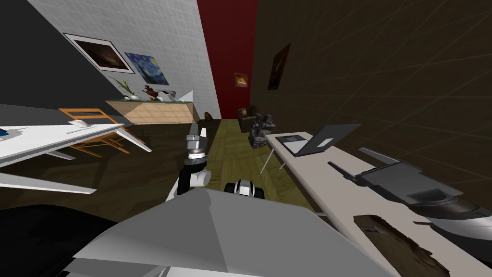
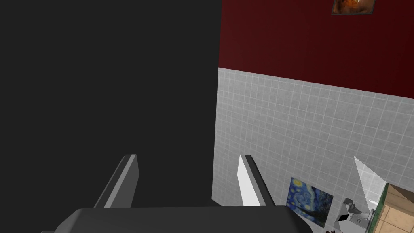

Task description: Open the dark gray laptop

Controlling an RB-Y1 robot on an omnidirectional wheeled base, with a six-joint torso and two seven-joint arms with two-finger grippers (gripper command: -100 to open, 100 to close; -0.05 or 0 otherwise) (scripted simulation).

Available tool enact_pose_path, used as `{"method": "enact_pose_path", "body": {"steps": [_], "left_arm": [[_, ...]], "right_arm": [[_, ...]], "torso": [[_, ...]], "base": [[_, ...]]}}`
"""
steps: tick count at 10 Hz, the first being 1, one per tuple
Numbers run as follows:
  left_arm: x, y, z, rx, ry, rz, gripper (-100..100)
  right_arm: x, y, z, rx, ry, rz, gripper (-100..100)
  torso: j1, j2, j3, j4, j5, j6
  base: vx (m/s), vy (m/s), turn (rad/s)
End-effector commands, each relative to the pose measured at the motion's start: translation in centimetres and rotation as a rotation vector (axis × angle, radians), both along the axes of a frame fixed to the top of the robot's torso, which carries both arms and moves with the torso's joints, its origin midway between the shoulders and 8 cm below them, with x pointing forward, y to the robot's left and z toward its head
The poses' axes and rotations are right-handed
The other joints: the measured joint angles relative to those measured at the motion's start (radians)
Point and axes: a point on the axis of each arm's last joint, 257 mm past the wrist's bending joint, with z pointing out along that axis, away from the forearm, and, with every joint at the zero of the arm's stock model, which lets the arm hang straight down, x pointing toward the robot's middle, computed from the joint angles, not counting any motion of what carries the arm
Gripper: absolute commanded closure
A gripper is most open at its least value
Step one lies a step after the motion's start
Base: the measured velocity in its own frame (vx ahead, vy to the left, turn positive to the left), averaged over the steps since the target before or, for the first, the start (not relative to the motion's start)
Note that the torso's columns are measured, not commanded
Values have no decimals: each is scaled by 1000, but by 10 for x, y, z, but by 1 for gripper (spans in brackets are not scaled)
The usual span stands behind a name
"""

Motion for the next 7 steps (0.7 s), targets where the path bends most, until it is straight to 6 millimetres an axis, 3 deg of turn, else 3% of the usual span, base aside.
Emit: {"method": "enact_pose_path", "body": {"steps": [1,3,7], "left_arm": [[0,0,0,0,0,0,0],[0,0,0,0,0,0,0],[0,0,0,0,0,0,0]], "right_arm": [[3,-12,15,-85,-14,-27,-100],[5,-16,21,-116,-20,-37,-100],[7,-21,32,-168,-31,-51,-100]], "torso": [[1,1,1,1,0,0],[3,-3,-2,-1,1,0],[2,0,1,0,0,0]], "base": [[214,29,-17],[198,35,-5],[102,18,-3]]}}
